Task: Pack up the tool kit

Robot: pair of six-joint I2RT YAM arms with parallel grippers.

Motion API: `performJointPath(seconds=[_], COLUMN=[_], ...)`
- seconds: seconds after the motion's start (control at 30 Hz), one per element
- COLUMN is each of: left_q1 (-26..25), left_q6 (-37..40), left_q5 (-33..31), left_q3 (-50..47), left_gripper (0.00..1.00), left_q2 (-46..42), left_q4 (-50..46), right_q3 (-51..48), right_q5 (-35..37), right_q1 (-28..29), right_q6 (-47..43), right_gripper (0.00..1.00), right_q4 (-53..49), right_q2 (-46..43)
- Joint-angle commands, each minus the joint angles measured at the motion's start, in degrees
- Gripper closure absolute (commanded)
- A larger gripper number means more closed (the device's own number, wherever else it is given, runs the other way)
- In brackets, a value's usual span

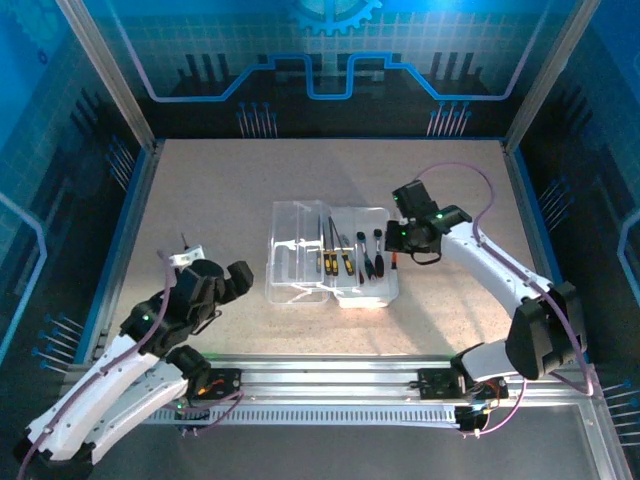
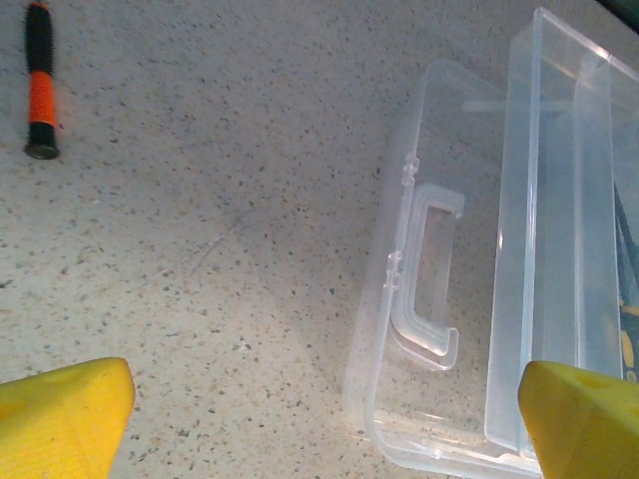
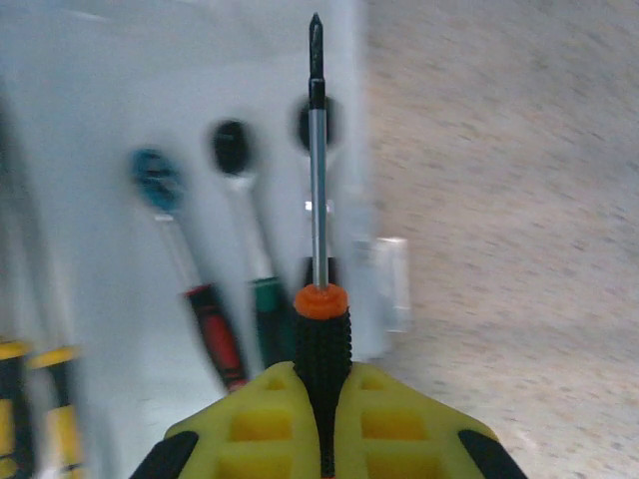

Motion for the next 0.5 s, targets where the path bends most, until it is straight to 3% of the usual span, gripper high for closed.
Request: performJointPath(seconds=[0.0, 0.2, 0.47], left_q1=[0.4, 0.4, 0.4], left_q6=[-1.3, -2.7, -0.2], left_q5=[-3.8, -5.6, -6.2], left_q3=[1.9, 2.7, 5.3], left_gripper=[0.01, 0.01, 0.01], left_q2=[-2.8, -5.7, -5.6], left_q4=[-3.9, -6.9, -6.8], right_q3=[5.2, 16.3, 23.2], right_q5=[-0.7, -3.2, -7.0], right_q1=[6.5, 16.8, 20.2], right_q6=[2.8, 6.0, 12.9], right_gripper=[0.93, 0.94, 0.94], right_q4=[-1.2, 2.6, 9.0], right_q2=[0.2, 9.6, 21.9])
